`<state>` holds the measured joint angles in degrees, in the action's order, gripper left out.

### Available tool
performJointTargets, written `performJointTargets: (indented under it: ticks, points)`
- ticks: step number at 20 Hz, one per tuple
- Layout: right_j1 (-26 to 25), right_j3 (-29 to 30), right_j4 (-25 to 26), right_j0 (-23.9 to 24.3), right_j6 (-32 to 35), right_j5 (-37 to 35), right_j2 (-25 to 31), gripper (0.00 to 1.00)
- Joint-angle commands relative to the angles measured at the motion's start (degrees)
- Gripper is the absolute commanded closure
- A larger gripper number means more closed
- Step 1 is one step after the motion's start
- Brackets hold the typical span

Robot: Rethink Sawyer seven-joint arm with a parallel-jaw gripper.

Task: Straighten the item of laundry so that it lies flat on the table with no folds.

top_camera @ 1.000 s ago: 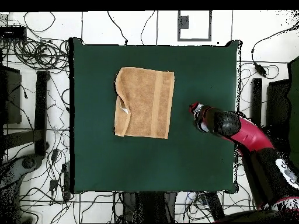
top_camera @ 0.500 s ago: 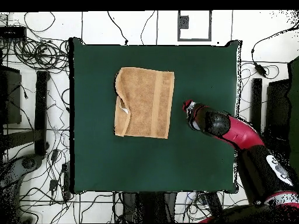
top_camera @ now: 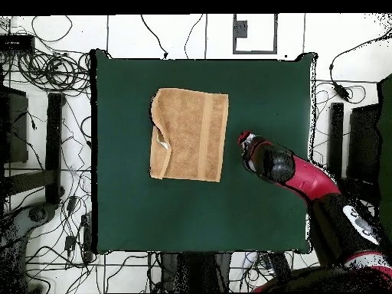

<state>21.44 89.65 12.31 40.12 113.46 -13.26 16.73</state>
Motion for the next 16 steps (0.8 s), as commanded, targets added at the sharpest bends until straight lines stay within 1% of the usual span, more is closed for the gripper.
performJointTargets:
  ticks: [1,3,5,6,10,16]
  points:
    - [-10.6,0.2,-9.7,-16.4,21.6,15.0,1.8,0.00]
    - [-6.9,-0.2,-12.7,-20.3,22.6,6.2,-2.8,0.00]
    - [-3.6,-1.0,-14.5,-23.9,22.1,-1.7,-7.7,0.00]
    - [-2.4,-1.0,-15.1,-24.7,21.6,-4.1,-8.9,0.00]
    - [0.5,0.0,-17.6,-25.4,19.3,-9.2,-10.0,0.00]
    - [3.2,0.1,-20.6,-26.9,17.7,-13.2,-11.6,0.00]
